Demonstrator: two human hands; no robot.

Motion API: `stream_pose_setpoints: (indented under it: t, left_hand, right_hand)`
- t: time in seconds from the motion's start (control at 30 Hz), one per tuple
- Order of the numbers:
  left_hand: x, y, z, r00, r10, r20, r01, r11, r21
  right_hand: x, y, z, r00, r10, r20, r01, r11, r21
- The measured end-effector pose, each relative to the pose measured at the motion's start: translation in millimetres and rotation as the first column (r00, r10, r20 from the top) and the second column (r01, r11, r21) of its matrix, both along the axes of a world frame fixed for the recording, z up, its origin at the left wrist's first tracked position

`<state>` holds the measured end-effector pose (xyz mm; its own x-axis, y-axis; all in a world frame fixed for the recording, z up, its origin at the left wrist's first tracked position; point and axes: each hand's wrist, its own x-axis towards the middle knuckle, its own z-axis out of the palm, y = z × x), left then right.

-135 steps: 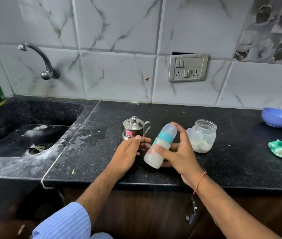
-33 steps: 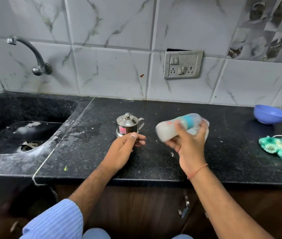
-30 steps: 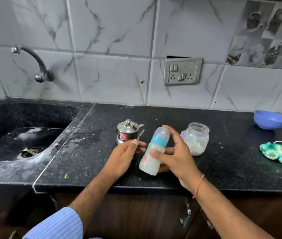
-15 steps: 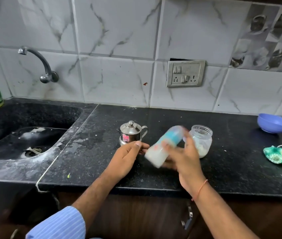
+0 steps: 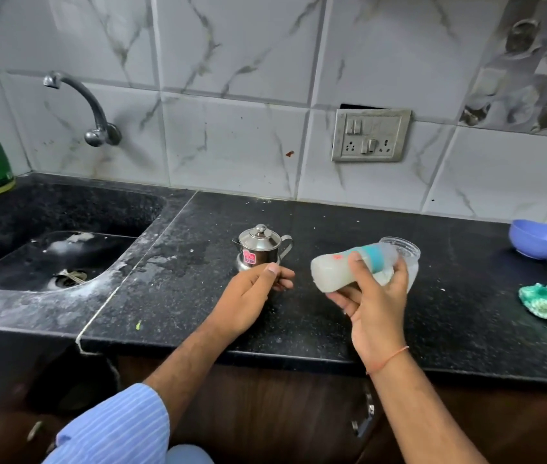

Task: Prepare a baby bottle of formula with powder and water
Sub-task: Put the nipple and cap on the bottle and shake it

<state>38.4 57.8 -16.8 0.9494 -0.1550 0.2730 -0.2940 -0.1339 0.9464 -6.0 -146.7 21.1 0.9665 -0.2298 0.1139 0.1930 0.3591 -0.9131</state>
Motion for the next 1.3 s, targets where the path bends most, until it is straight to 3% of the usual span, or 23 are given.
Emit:
stream_pose_setpoints:
  t: [0.1,0.23,0.33,0.43,0.53,0.67,0.77,0.87,1.0,1.1,1.2,1.3]
  left_hand:
    - [-1,-1,-2,1.0,-0.023,-0.012,0.023,0.999,-0.026]
    - [1,0,-1,1.0,-0.005,-0.001,0.005,1.0,-0.007]
    - [1,-2,-3,1.0,-0.019,-0.021,0.019,1.0,-0.02]
    - [2,-1,-2,1.0,-0.003,0.005,0.003,1.0,0.015]
    - [-1,-2,-3,1.0,-0.001,-0.003,0.001,1.0,0.004]
    - [2,-2,-1,1.0,0.0,-0.003,0.0,1.0,-0.005]
    - [1,-2,-3,0.999,-0.034,-0.02,0.034,0.999,-0.014]
    - [2,0,-4,0.999,-0.038,0.024,0.038,0.999,0.011]
    - [4,1,-7,0.998,-0.054,-0.011,0.054,0.998,-0.017]
    - [4,1,-5,0.999,-0.037,0.009,0.037,0.999,0.018]
    - [1,1,-3,0.998,-0.069,0.011,0.069,0.998,0.015]
    - [1,2,-4,0.987,-0.149,0.061,0.145,0.988,0.059]
  right_hand:
    - [-2,8,2,0.983,0.181,-0.037,-0.185,0.964,-0.191]
    - [7,-4,1,1.0,-0.013,-0.012,0.013,1.0,-0.001]
    - [3,3,3,0.983,0.183,-0.035,-0.186,0.957,-0.223]
    - [6,-4,1,1.0,0.006,-0.009,-0.007,1.0,-0.019]
    - [6,-3,4,0.991,0.131,-0.026,-0.133,0.972,-0.193]
    - [8,-10,4,1.0,0.007,-0.03,-0.008,0.999,-0.035]
    - [1,4,3,0.973,0.222,-0.061,-0.23,0.929,-0.288]
    - [1,6,-1,0.992,0.118,-0.047,-0.124,0.978,-0.165]
    - [-5,9,-3,0.985,0.171,-0.027,-0.172,0.942,-0.287]
    - [-2,4,-6,0.998,0.058,-0.014,-0.06,0.977,-0.205]
    - [2,3,-5,0.994,0.11,-0.016,-0.11,0.952,-0.286]
    - [4,6,-6,0.999,0.034,-0.014,-0.037,0.977,-0.211]
